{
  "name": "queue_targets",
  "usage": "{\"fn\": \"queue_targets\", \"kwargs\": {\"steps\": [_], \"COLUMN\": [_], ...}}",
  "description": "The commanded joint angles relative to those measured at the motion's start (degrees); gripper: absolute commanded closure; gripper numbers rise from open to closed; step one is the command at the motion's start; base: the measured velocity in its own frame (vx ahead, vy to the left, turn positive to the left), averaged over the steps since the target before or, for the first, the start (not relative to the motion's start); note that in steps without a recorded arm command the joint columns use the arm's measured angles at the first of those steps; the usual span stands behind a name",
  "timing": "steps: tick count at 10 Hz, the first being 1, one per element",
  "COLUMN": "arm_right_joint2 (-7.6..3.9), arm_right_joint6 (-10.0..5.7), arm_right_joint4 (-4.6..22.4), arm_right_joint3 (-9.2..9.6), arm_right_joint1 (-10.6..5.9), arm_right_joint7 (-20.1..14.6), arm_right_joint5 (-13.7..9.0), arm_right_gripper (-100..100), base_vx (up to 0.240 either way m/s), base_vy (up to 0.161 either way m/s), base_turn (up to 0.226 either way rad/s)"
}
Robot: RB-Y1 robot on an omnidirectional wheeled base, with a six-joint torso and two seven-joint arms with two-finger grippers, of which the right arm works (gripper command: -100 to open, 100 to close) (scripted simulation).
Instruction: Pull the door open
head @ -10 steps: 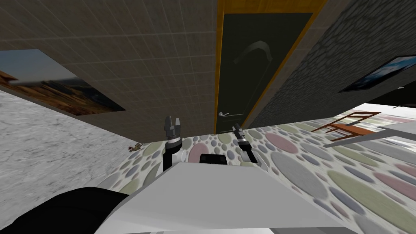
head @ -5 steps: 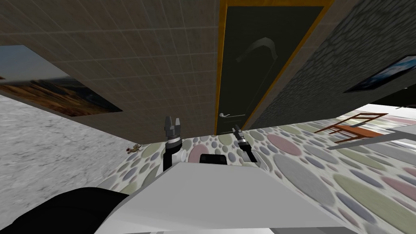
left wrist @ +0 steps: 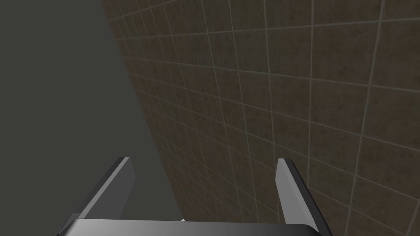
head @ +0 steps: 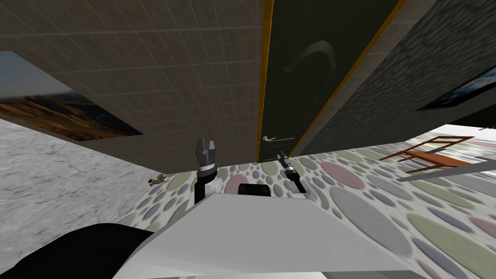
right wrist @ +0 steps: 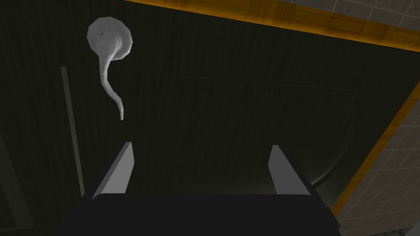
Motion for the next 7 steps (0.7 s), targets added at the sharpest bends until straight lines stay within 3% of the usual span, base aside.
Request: {"fn": "queue_targets", "kwargs": {"steps": [1,7], "arm_right_joint2": [-0.72,-2.74], "arm_right_joint6": [-0.74,-3.18], "arm_right_joint4": [2.6,11.6], "arm_right_joint3": [-0.32,-1.3], "arm_right_joint1": [-0.88,-3.98], "arm_right_joint7": [-0.8,-2.9], "arm_right_joint5": [0.4,1.7], "arm_right_gripper": [-100,-100], "base_vx": [0.118,0.102], "base_vy": [0.027,0.021], "base_turn": [0.0,0.002]}}
